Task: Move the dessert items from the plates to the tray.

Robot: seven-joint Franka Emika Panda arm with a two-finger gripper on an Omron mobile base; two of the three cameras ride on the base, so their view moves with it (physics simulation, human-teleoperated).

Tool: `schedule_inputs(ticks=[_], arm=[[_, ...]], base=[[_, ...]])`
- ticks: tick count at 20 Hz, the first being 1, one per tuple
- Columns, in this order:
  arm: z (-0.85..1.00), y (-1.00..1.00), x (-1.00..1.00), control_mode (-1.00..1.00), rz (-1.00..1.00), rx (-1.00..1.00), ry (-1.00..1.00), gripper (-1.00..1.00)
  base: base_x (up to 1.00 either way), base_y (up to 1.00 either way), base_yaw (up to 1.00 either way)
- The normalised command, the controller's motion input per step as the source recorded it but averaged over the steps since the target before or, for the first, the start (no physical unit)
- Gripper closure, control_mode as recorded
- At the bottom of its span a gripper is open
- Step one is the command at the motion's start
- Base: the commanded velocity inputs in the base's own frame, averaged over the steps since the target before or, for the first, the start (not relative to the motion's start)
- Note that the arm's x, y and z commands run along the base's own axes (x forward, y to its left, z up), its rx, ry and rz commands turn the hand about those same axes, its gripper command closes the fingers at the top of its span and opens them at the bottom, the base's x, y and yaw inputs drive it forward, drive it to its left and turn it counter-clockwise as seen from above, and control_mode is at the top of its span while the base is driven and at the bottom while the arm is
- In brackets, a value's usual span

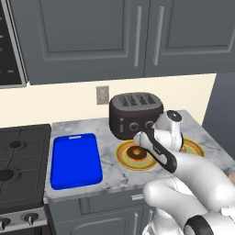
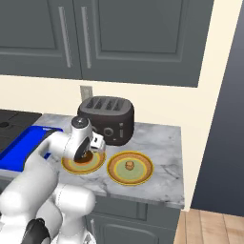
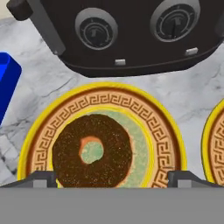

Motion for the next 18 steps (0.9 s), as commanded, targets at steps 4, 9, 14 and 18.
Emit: schedule_inputs(ticks=[4,9,14,18], arm=[[-0.26,0.00,0.18,-1.00,0.00,-0.02,0.04,-1.00],[-0.47,0.05,0.18,-1.00,0.00,-0.08,0.10,-1.00],[-0.38,0.08,0.16,-1.00,0.00,-0.05,0.09,-1.00],[-0.26,0.00,0.16,-1.00,0.00,-0.01,0.05,-1.00]], base=[[0.00,0.00,0.00],[0.00,0.00,0.00],[0.00,0.00,0.00],[0.00,0.00,0.00]])
